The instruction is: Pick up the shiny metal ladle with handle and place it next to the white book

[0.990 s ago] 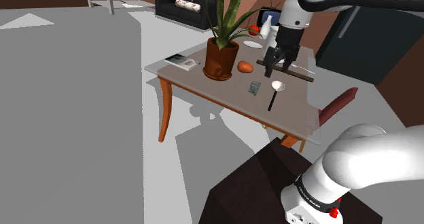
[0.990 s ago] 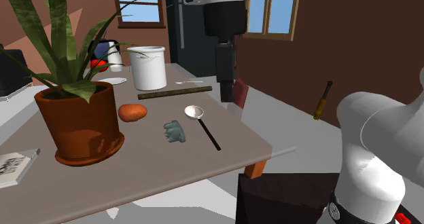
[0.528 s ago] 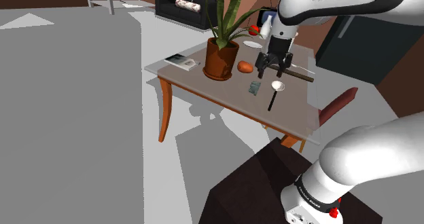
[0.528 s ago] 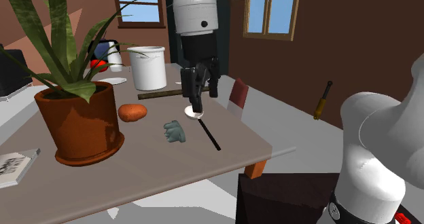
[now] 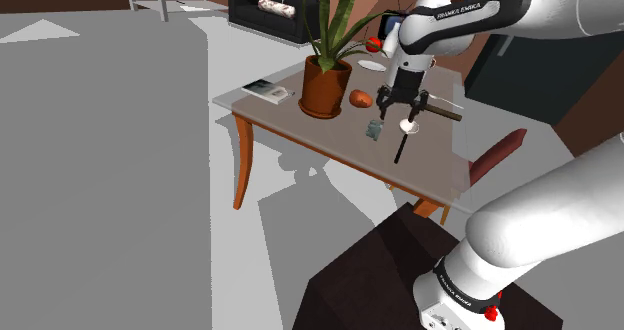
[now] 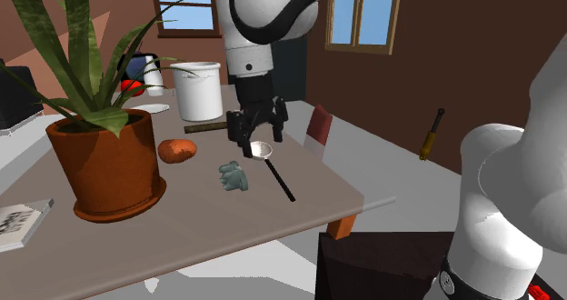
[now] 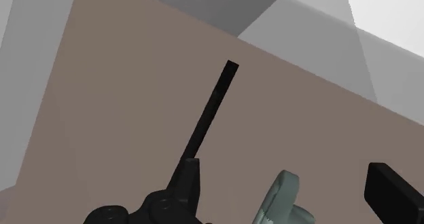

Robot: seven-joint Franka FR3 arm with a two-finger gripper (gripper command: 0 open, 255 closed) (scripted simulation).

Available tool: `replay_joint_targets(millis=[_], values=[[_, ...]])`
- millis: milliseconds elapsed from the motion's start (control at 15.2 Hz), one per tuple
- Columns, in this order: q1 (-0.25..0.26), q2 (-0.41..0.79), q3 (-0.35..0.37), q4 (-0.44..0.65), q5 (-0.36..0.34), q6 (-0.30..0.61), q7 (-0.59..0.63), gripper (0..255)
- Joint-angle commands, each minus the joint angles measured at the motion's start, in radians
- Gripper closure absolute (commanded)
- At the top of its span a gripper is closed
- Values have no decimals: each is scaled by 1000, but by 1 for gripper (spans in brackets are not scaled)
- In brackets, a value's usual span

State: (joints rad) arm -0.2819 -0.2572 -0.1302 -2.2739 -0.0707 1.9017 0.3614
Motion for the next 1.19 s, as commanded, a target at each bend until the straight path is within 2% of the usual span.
replay_joint_targets(millis=[0,594,1122], values=[[-24,60,-21,24,4,30,39,0],[-126,278,-121,104,46,145,183,0],[-129,318,-122,40,56,247,175,0]])
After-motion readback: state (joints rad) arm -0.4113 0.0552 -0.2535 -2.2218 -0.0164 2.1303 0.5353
